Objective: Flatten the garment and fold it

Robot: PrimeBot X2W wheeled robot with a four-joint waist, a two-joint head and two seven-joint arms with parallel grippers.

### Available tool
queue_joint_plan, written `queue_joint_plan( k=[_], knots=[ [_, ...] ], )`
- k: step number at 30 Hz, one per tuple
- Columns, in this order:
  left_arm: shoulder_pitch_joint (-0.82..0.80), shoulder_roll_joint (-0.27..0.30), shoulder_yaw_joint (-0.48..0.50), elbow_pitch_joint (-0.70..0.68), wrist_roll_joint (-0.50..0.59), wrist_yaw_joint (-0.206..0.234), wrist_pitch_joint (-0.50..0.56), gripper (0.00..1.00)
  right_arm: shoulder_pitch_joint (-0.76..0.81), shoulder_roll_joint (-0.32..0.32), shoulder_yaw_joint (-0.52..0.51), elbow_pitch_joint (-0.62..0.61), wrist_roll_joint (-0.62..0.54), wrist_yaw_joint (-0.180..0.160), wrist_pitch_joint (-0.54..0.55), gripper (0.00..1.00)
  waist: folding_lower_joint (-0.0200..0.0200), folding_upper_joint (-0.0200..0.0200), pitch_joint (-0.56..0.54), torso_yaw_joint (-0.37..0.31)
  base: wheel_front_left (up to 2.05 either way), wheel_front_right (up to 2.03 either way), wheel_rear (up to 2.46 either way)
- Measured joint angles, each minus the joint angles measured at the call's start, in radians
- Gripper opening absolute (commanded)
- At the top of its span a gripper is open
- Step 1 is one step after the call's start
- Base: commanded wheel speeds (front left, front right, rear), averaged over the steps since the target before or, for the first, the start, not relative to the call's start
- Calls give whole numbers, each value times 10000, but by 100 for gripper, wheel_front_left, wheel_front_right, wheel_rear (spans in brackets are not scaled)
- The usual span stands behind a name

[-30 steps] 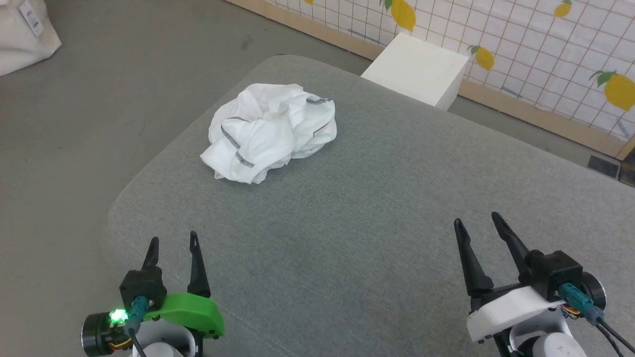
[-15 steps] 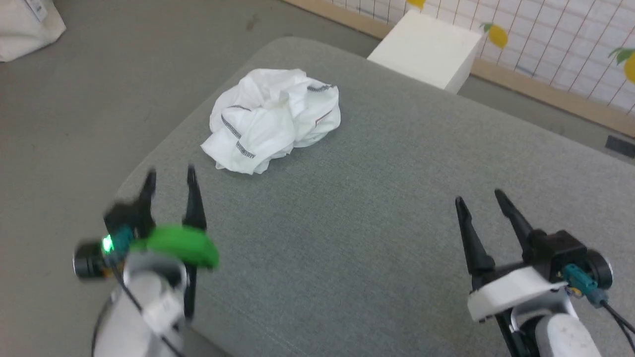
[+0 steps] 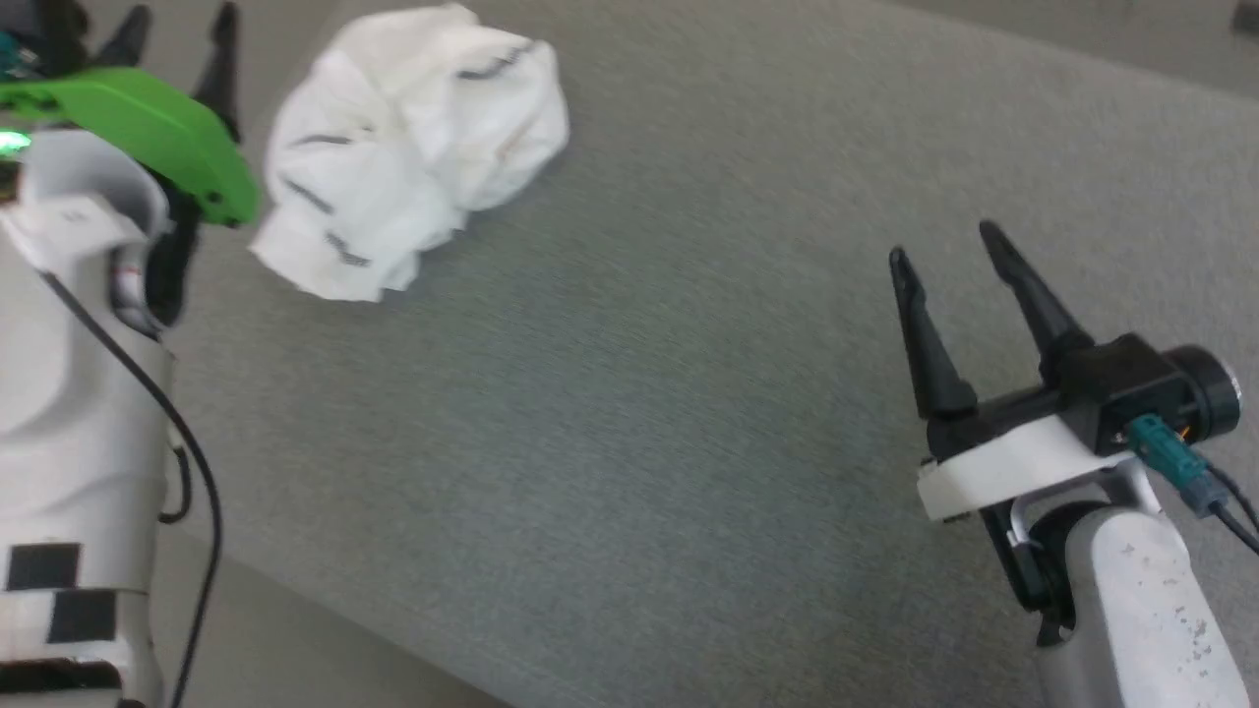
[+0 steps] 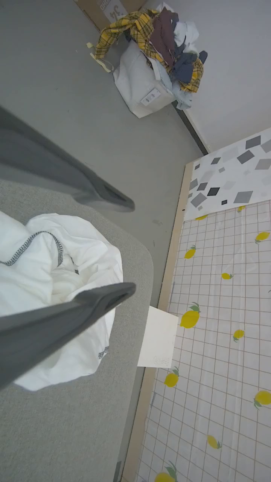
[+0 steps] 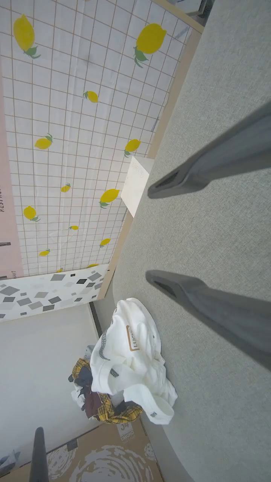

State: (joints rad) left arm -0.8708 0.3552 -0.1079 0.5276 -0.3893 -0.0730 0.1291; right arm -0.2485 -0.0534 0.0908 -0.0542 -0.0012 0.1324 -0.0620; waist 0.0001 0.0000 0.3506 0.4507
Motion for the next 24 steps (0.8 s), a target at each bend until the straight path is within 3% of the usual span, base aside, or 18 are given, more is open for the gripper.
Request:
queue_joint_plan(
  k=[6, 16, 17, 18, 19, 20, 24],
  knots=[
    [-275, 426, 474, 717, -899, -88, 1827, 100, -461, -25, -35, -48, 8, -2, -232, 100, 1, 0, 1336, -879, 0, 0, 0],
    [454, 1047, 1459, 1289, -2197, 1057, 5145, 100, -578, 15, 2, 387, 199, 0, -740, 100, 0, 2, 2612, -2517, 0, 0, 0],
    [522, 1145, 1555, 1164, -2280, 1193, 5432, 95, -595, 38, 13, 428, 230, 0, -815, 100, -1, 2, 2664, -2661, 0, 0, 0],
    [587, 1258, 1603, 1058, -2324, 1264, 5636, 56, -602, 50, 19, 470, 261, 0, -876, 100, -1, 2, 2688, -2765, 0, 0, 0],
    [679, 1383, 1649, 909, -2385, 1289, 5846, 45, -608, 75, 31, 533, 295, 0, -934, 100, -1, 2, 2694, -2880, 0, 0, 0],
    [803, 1475, 1689, 731, -2439, 1302, 5917, 0, -607, 77, 33, 619, 322, 0, -991, 100, -1, 2, 2661, -2972, 0, 0, 0],
    [1428, 1643, 1513, 50, -2113, 1170, 5317, 0, -575, 73, 6, 1041, 564, 0, -1137, 100, 0, 1, 2300, -3185, 0, 0, 0]
  ],
)
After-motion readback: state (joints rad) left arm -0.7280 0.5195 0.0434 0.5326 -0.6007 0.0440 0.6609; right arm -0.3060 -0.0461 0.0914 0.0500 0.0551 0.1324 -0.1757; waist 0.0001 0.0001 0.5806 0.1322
